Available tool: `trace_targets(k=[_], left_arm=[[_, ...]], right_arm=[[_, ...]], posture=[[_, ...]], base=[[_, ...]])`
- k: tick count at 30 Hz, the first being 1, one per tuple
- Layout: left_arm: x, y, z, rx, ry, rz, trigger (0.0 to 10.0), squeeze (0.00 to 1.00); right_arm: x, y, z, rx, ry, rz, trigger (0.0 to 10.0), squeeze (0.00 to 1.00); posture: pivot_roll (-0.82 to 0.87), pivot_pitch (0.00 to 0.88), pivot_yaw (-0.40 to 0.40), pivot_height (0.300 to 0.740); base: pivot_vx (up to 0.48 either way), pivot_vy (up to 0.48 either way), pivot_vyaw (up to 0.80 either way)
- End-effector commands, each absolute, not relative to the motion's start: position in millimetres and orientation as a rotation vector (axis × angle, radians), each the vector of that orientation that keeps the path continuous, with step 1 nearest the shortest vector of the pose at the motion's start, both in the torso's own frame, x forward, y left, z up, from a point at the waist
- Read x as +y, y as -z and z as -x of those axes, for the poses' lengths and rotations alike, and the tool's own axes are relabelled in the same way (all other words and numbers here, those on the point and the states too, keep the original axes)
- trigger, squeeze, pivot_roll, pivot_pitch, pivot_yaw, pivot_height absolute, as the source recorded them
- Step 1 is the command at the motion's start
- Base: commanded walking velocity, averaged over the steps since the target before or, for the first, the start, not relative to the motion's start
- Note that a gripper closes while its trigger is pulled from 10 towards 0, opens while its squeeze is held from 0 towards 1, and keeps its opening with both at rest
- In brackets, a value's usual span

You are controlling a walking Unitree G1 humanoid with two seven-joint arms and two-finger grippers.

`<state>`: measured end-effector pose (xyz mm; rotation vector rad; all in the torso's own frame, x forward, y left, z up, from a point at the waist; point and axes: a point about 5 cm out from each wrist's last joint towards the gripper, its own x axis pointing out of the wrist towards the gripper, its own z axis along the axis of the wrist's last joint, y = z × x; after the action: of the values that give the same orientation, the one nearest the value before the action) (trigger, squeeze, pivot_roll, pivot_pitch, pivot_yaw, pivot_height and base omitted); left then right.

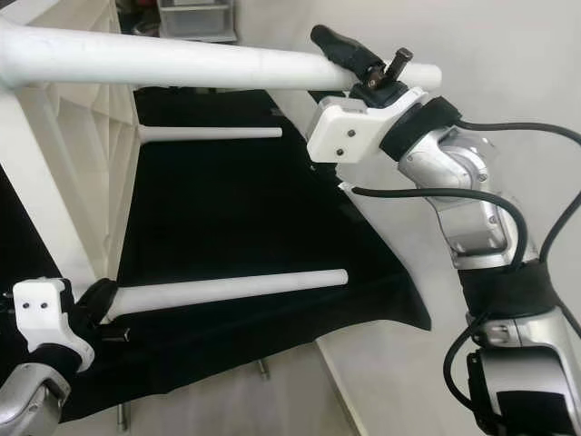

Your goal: Building children table

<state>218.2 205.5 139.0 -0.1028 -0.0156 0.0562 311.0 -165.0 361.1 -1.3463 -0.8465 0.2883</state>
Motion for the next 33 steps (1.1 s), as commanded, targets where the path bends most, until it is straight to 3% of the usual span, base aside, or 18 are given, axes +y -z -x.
trace_targets(k=[1, 11, 26, 33], left_arm=[[218, -140, -220, -0.035, -0.112, 0.067, 10.0, 0.0], [241, -137, -233, -0.064, -0.156, 0.137, 10.0, 0.0], [242, -157, -286, -0.102, 0.099, 0.101, 10.0, 0.0], [266, -159, -303, -0.103, 0.014, 0.087, 10.0, 0.0]], right_arm=[[-161, -355, -315, -0.827, -0.324, 1.325, 0.0, 0.0], [-160, -359, -314, -0.84, -0.327, 1.318, 0.0, 0.0], [-152, -361, -311, -0.852, -0.365, 1.303, 0.0, 0.0], [-151, -361, -310, -0.848, -0.381, 1.297, 0.0, 0.0]], posture=[[-0.19, 0.06, -0.082, 0.74], [-0.2, 0.061, -0.091, 0.74], [-0.23, 0.082, -0.096, 0.74], [-0.24, 0.099, -0.096, 0.74]], base=[[0.0, 0.0, 0.0], [0.0, 0.0, 0.0], [0.0, 0.0, 0.0], [0.0, 0.0, 0.0]])
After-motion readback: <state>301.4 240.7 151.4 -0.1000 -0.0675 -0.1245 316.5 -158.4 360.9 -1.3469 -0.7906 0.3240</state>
